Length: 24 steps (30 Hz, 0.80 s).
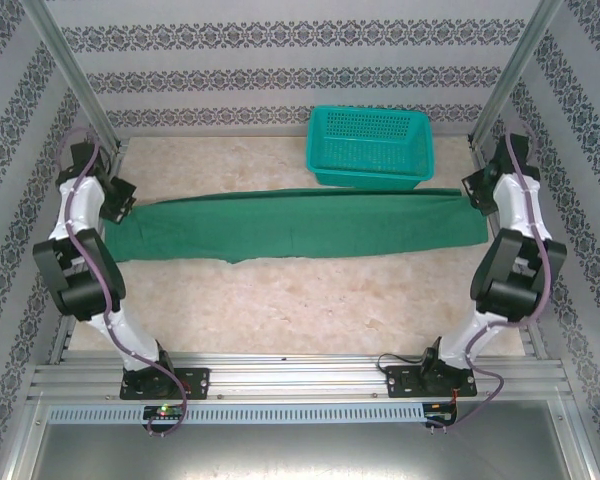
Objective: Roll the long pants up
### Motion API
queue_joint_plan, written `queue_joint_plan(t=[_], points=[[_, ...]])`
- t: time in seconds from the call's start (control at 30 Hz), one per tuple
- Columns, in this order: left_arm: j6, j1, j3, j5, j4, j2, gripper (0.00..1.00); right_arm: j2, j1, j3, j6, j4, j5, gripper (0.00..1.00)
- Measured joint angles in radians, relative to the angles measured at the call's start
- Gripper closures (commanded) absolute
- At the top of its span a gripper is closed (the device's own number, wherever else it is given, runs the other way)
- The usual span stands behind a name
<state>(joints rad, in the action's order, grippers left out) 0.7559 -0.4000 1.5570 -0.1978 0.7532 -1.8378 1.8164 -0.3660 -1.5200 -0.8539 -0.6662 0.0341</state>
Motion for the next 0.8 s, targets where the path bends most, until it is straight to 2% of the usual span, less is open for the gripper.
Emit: queue_joint_plan(t=[0.07, 0.1, 0.13, 0.17, 0.23, 0.27, 0.3, 0.37, 0.5, 0.53, 0.57, 0.6, 0.63, 0.67, 0.7, 0.8], points=[[-0.011, 0.023, 0.102, 0.010, 0.005, -0.079, 1.00, 0.080, 0.016, -0.068, 0.009, -0.003, -0.017, 1.00], [-0.013, 0.030, 0.138, 0.012, 0.005, -0.109, 0.95, 0.121, 0.023, -0.104, 0.014, -0.008, -0.023, 1.00], [-0.016, 0.041, 0.174, 0.017, 0.005, -0.145, 0.66, 0.169, 0.029, -0.149, 0.021, -0.014, -0.027, 0.87], [-0.019, 0.049, 0.199, 0.023, 0.005, -0.174, 0.42, 0.217, 0.034, -0.201, 0.028, -0.024, -0.032, 0.65], [-0.027, 0.063, 0.243, 0.055, 0.006, -0.232, 0.17, 0.313, 0.041, -0.308, 0.049, -0.037, -0.061, 0.34], [-0.035, 0.070, 0.264, 0.077, 0.005, -0.261, 0.00, 0.355, 0.042, -0.357, 0.061, -0.041, -0.082, 0.29], [-0.042, 0.074, 0.278, 0.094, 0.005, -0.281, 0.00, 0.382, 0.042, -0.391, 0.071, -0.043, -0.100, 0.04], [-0.055, 0.085, 0.287, 0.121, 0.005, -0.306, 0.00, 0.409, 0.047, -0.422, 0.095, -0.047, -0.143, 0.02], [-0.092, 0.116, 0.263, 0.161, 0.001, -0.278, 0.00, 0.345, 0.072, -0.348, 0.148, -0.027, -0.212, 0.03], [-0.103, 0.125, 0.227, 0.164, -0.008, -0.244, 0.06, 0.299, 0.089, -0.294, 0.161, -0.018, -0.227, 0.07], [-0.115, 0.131, 0.180, 0.165, -0.011, -0.201, 0.24, 0.244, 0.109, -0.234, 0.175, -0.009, -0.237, 0.16], [-0.127, 0.136, 0.132, 0.164, -0.013, -0.157, 0.52, 0.189, 0.131, -0.177, 0.186, 0.000, -0.244, 0.23], [-0.134, 0.139, 0.078, 0.161, -0.014, -0.109, 0.97, 0.125, 0.158, -0.111, 0.198, 0.014, -0.249, 0.45], [-0.145, 0.143, 0.026, 0.157, -0.016, -0.061, 1.00, 0.066, 0.185, -0.051, 0.212, 0.029, -0.248, 0.79], [-0.152, 0.144, -0.029, 0.156, -0.018, -0.015, 1.00, 0.009, 0.209, 0.007, 0.221, 0.039, -0.243, 1.00], [-0.177, 0.145, -0.171, 0.161, -0.022, 0.080, 1.00, -0.098, 0.272, 0.135, 0.234, 0.063, -0.215, 1.00]])
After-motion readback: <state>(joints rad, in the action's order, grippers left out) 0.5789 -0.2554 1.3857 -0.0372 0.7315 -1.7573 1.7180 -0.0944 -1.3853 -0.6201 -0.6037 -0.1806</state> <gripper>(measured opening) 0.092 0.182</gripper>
